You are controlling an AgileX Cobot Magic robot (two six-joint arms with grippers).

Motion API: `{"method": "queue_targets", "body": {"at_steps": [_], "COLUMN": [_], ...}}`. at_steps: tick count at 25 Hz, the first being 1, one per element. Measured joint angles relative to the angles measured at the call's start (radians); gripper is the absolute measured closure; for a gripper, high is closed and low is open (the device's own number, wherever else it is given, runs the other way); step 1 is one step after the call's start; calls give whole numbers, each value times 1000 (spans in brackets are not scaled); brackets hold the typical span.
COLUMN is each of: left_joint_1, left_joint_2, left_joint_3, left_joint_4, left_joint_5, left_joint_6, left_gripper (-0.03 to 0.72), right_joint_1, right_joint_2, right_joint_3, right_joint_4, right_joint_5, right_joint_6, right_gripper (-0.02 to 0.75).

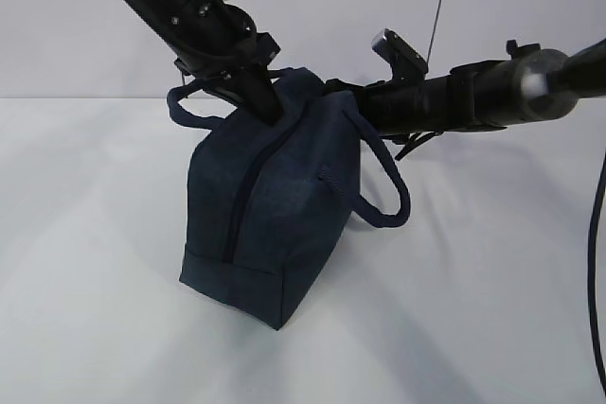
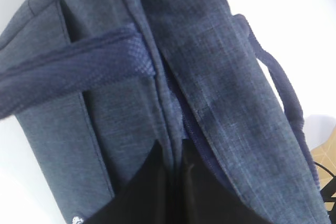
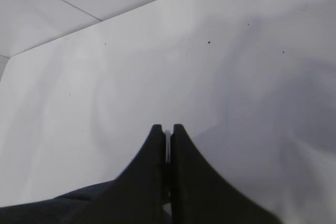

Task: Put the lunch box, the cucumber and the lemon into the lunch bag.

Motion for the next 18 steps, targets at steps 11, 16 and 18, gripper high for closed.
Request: {"method": "queue_targets", "body": {"at_steps": [11,16,18], "left_joint_1": [0,0,0], "left_joint_2": [-5,-5,-5], "left_joint_3": [0,0,0], "left_joint_4": [-2,-3,-3], "left_joint_5": [6,6,6], "left_joint_6": [0,0,0], "left_gripper": [690,690,690], "right_joint_1": [0,0,0], "right_joint_2": [-51,-58,-58], "right_joint_3": [7,7,7], "right_joint_4": [-107,-120,-122], "right_joint_5": [-34,-50,-54], "right_joint_6": [-2,-4,-4], "right_gripper": [749,627,505]}}
